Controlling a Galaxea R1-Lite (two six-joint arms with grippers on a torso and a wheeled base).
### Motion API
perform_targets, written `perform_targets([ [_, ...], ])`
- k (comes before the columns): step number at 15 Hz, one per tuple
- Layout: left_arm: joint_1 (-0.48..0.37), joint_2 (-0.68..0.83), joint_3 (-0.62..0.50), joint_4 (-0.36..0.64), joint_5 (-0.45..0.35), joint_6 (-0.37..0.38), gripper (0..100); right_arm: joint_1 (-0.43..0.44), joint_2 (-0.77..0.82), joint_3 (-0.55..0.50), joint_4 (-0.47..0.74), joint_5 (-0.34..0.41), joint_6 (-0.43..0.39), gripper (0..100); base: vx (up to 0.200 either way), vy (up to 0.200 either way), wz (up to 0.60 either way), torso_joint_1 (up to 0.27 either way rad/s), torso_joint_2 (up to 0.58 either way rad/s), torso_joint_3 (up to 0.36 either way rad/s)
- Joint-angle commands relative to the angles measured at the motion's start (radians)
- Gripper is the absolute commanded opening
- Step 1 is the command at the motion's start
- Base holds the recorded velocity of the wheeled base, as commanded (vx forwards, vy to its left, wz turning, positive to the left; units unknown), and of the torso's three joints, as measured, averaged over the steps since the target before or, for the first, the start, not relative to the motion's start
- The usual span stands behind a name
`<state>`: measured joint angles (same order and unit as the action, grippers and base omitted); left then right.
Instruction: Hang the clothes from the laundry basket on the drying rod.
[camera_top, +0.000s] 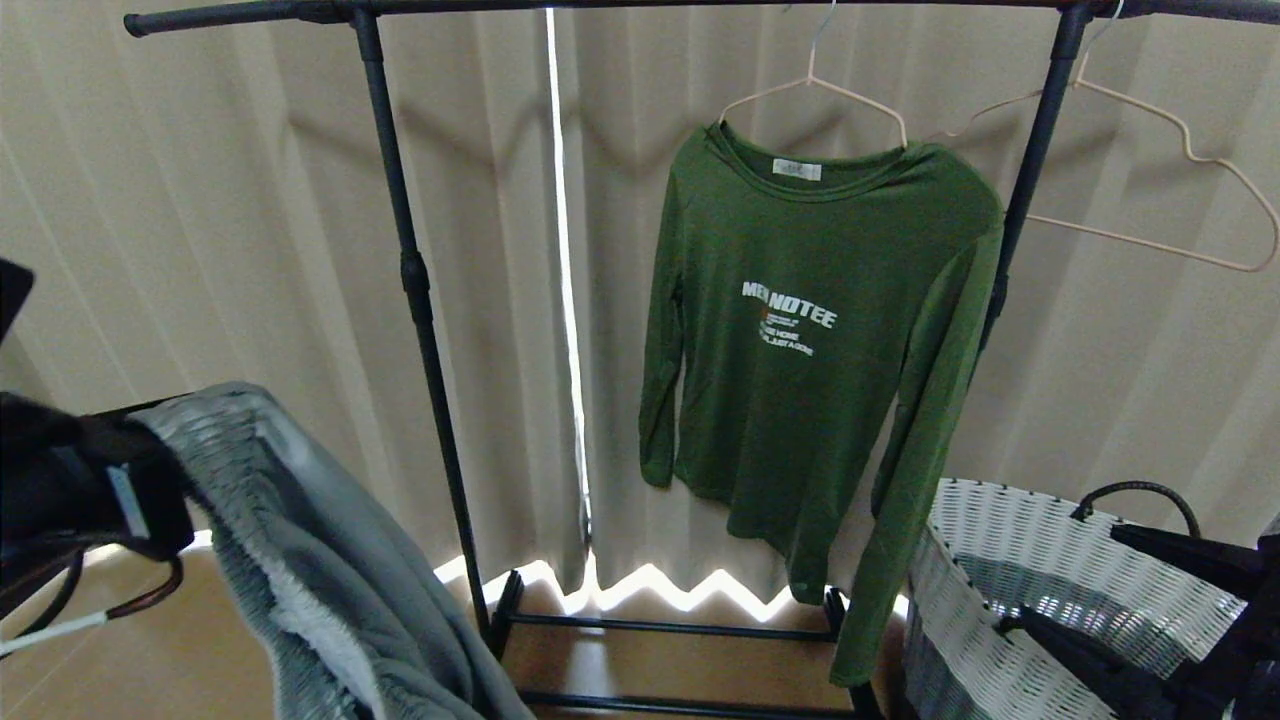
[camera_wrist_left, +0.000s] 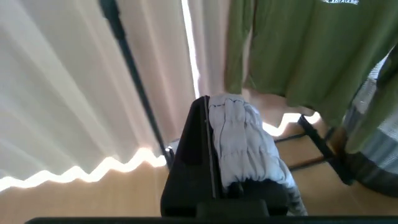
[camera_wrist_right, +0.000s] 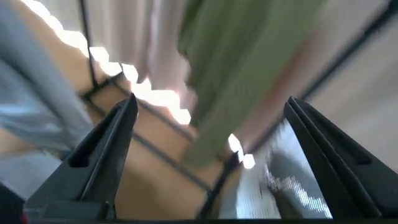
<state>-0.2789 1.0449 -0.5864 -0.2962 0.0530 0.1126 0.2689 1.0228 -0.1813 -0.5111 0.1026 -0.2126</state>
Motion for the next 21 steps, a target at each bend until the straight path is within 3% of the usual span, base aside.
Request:
perform_targets([
  [1,0.127,-0.189,0.175,0.000,-0.005,0.007,0,-0.013,-0.003,0.042,-0.004,-0.001,-0.004,100,0.000,0.000,0.00,0.000,0.00,0.000],
  [4,0.190,-0.241,0.255,-0.004,-0.004,0.013,0,-0.016,-0.010,0.040,-0.007,-0.003,-0.004,100,0.000,0.000,0.00,0.000,0.00,0.000],
  [7,0.314,-0.252,0.277,0.003,-0.001,0.030,0,-0.017,0.036,0.045,-0.007,-0.003,-0.004,100,0.000,0.000,0.00,0.000,0.00,0.000],
  [8,0.380,-0.252,0.275,0.002,-0.005,0.053,0,-0.047,0.040,0.039,-0.007,-0.003,-0.005,100,0.000,0.000,0.00,0.000,0.00,0.000],
  [9,0.392,-0.253,0.278,0.000,-0.005,0.061,0,-0.073,0.049,0.034,-0.006,-0.003,-0.007,100,0.000,0.000,0.00,0.000,0.00,0.000],
  [16,0.388,-0.319,0.312,-0.026,-0.087,0.062,0,-0.289,0.049,0.003,-0.014,0.002,-0.001,100,0.000,0.000,0.00,0.000,0.00,0.000],
  [21,0.362,-0.315,0.315,-0.027,-0.105,0.062,0,-0.297,-0.033,0.022,-0.044,0.000,-0.002,100,0.000,0.000,0.00,0.000,0.00,0.000],
])
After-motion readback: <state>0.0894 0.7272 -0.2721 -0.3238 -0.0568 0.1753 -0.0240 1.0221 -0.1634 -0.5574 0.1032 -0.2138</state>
